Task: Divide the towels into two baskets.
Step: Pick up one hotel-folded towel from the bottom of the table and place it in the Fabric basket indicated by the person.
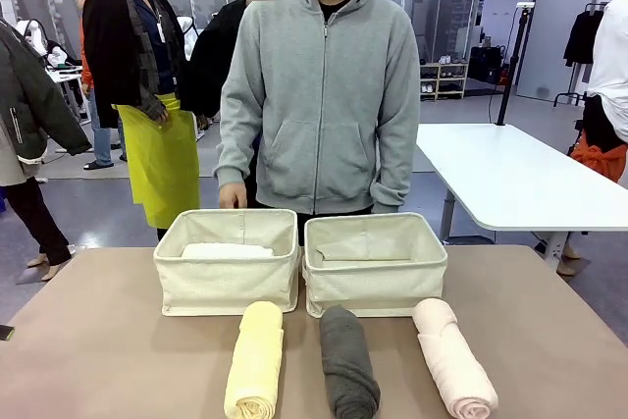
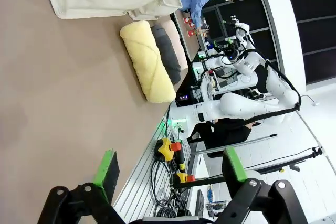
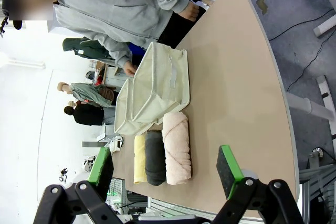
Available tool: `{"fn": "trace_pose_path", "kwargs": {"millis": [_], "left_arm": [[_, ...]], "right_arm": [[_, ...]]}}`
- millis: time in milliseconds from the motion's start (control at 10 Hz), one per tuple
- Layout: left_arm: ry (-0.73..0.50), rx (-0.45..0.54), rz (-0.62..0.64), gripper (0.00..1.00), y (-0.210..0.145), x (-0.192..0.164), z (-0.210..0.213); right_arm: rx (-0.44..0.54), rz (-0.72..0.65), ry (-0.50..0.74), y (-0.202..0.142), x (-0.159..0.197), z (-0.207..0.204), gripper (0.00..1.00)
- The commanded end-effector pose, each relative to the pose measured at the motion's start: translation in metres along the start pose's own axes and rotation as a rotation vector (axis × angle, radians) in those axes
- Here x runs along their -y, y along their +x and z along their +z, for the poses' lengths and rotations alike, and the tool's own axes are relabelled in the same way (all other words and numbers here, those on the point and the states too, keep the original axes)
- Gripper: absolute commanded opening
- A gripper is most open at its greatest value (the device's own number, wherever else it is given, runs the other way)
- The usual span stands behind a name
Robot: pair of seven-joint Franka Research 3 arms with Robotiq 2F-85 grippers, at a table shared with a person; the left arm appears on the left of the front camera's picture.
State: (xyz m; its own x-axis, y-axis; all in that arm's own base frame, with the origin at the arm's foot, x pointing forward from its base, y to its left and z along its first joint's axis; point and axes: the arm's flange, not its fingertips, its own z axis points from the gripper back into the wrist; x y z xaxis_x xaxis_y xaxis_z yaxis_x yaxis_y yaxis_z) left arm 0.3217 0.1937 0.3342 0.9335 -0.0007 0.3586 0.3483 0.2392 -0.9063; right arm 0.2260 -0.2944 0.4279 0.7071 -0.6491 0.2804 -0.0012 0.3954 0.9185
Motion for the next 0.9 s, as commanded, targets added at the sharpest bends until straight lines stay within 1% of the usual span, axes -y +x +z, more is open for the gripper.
{"fn": "trace_pose_path", "kwargs": {"millis": [0, 800], "left_arm": [[-0.007, 0.004, 0.0, 1.0, -0.0032, 0.0017, 0.0038], [-0.007, 0.004, 0.0, 1.0, -0.0032, 0.0017, 0.0038]], "right_arm": [[0.009, 0.001, 0.013, -0.0017, -0.0017, 0.0008, 1.0], [0.009, 0.001, 0.013, -0.0017, -0.0017, 0.0008, 1.0]]}}
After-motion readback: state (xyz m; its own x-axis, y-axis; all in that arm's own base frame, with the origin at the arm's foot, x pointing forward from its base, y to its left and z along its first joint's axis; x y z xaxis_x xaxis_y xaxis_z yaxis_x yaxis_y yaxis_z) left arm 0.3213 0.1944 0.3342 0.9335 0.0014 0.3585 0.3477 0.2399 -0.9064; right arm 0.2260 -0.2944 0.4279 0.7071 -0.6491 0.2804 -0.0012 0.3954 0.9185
